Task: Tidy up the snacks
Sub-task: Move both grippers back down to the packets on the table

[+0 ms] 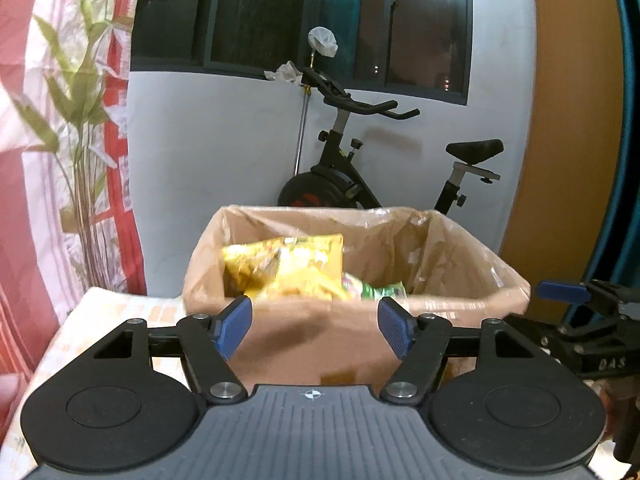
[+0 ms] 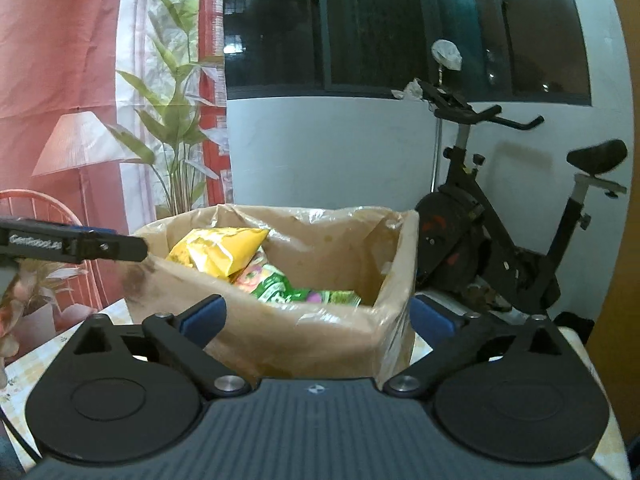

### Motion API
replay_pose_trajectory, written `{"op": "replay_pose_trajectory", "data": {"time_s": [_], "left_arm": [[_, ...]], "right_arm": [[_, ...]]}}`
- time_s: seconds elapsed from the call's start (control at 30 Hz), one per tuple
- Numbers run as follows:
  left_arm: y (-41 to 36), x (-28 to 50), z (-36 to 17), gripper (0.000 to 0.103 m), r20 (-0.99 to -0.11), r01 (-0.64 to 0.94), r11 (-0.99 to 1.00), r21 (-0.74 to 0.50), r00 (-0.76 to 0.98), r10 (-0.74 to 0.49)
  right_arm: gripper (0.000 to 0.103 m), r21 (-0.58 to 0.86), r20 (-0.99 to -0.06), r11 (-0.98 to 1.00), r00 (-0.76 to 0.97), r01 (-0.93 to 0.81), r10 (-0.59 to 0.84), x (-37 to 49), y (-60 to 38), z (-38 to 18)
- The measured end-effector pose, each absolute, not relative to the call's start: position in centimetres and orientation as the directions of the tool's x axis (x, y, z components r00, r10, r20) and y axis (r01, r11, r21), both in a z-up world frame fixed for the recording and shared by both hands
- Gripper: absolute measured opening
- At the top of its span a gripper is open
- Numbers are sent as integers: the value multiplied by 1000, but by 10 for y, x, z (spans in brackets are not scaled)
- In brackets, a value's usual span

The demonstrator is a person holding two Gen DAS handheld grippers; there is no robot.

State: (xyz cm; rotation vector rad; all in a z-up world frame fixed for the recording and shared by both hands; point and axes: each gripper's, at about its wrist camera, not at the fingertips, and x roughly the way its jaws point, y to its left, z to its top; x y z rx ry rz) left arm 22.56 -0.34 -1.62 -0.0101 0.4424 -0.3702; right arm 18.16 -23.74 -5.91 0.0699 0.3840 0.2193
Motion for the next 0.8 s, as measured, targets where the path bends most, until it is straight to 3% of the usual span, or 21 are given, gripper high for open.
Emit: {"op": "replay_pose_trajectory", "data": {"time_s": [0.47, 0.8], "left_arm": [[19, 170, -72, 71, -466, 313, 941, -130, 818, -337], [24, 151, -115, 71, -536, 267, 953, -147, 788, -303]], "right_arm": [[103, 201, -422, 952, 857, -230, 296, 147, -221, -95], [103, 217, -553, 945, 767, -245, 326, 129, -216, -148]]}}
